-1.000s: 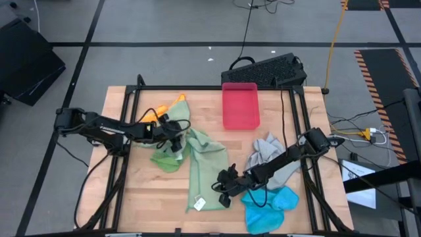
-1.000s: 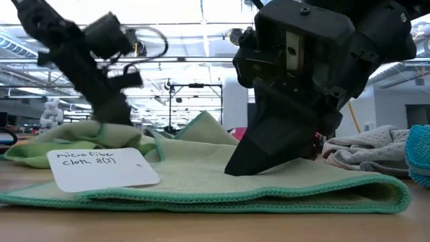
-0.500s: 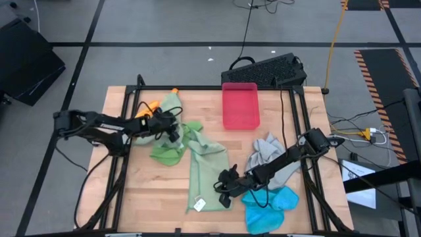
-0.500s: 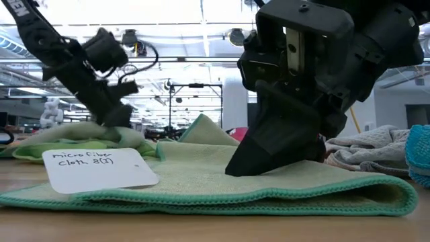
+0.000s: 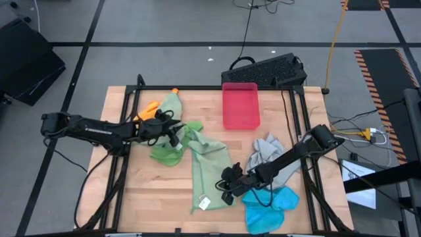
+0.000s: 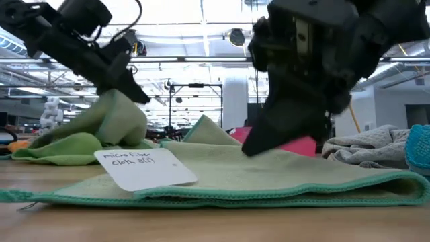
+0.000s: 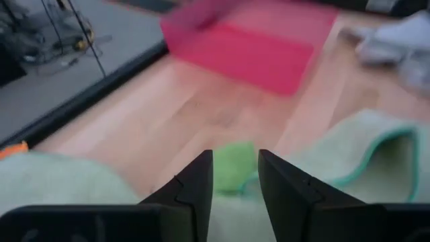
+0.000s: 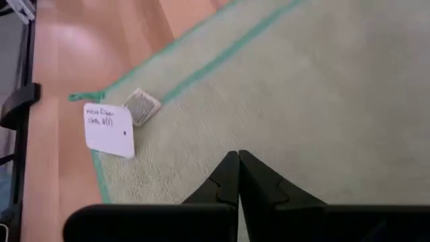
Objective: Fold microfiber towels
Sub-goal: Fold the right light green microfiber cloth
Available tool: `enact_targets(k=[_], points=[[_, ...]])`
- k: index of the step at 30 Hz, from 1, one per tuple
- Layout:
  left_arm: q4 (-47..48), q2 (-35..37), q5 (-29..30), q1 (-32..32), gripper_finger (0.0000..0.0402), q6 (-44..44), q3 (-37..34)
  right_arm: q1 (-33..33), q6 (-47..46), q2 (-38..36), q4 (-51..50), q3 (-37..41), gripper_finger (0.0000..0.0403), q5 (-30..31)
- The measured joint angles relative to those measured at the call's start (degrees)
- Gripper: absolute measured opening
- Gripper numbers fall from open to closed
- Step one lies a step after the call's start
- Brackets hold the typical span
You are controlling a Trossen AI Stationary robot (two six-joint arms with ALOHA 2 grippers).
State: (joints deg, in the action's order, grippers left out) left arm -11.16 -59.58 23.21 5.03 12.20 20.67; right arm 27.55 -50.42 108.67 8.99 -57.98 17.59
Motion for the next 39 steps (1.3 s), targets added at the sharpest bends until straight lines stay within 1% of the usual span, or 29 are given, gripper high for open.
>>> enact_targets(k=[4,9,11,14,15,16,17,19,21,23,24,27,29,32,34,39], points=[[-1.7,0.4,0.4,-1.7,0.012,0.8,0.0,0.0,4.8,-2.0,-1.5,0.0,0.0002,0.1],[-2.6,0.3,1.5,-2.3,0.012,1.6,0.0,-0.7,15.5,-3.0,-2.0,-0.1,0.0031,0.2],[-2.6,0.3,3.1,-2.3,0.012,0.8,0.0,-1.9,20.4,-3.0,-3.3,0.0,0.0046,0.6],[-2.4,0.3,7.7,-2.1,0.012,-0.6,0.0,-4.5,28.2,-3.1,-3.1,1.7,0.0067,3.3],[-2.3,0.3,9.1,-1.8,0.012,-0.9,0.0,-5.7,30.3,-3.1,-2.6,2.5,0.0073,3.4],[-2.3,0.3,10.0,-1.6,0.012,-1.2,0.0,-6.9,32.3,-3.3,-1.9,3.4,0.0078,2.5],[-2.4,0.3,10.5,-1.5,0.012,-1.7,0.0,-8.3,34.1,-3.7,-1.2,4.3,0.0083,0.3],[-3.1,0.3,13.3,-1.3,0.012,-3.2,0.0,-11.2,36.0,-4.7,1.1,5.4,0.0091,-6.5],[-4.3,0.4,17.2,-1.1,0.012,-4.6,0.0,-14.1,34.7,-6.4,2.8,6.6,0.0098,-10.8],[-4.7,0.4,18.3,-0.8,0.012,-5.2,0.0,-16.4,31.7,-8.7,3.6,7.3,0.0103,-13.2],[-4.7,0.5,17.8,-0.6,0.012,-5.0,0.0,-17.3,30.5,-10.0,3.3,7.5,0.0104,-13.2],[-4.8,0.5,13.4,0.0,0.012,-1.9,0.0,-19.3,29.9,-14.6,3.3,7.7,0.0107,-12.9],[-5.1,-0.3,10.6,0.2,0.012,2.6,0.0,-20.5,29.6,-17.4,3.8,7.7,0.0106,-11.9],[-4.8,-1.5,7.3,0.1,0.012,10.2,0.0,-22.3,26.6,-21.6,4.5,7.7,0.0106,-8.4],[-4.7,-2.2,4.3,-0.1,0.012,13.9,0.0,-23.4,24.5,-24.2,4.4,7.7,0.0106,-7.1],[-5.4,-3.2,0.7,-1.9,0.012,20.2,0.1,-24.6,22.1,-29.2,-0.7,7.7,0.0105,-9.9]])
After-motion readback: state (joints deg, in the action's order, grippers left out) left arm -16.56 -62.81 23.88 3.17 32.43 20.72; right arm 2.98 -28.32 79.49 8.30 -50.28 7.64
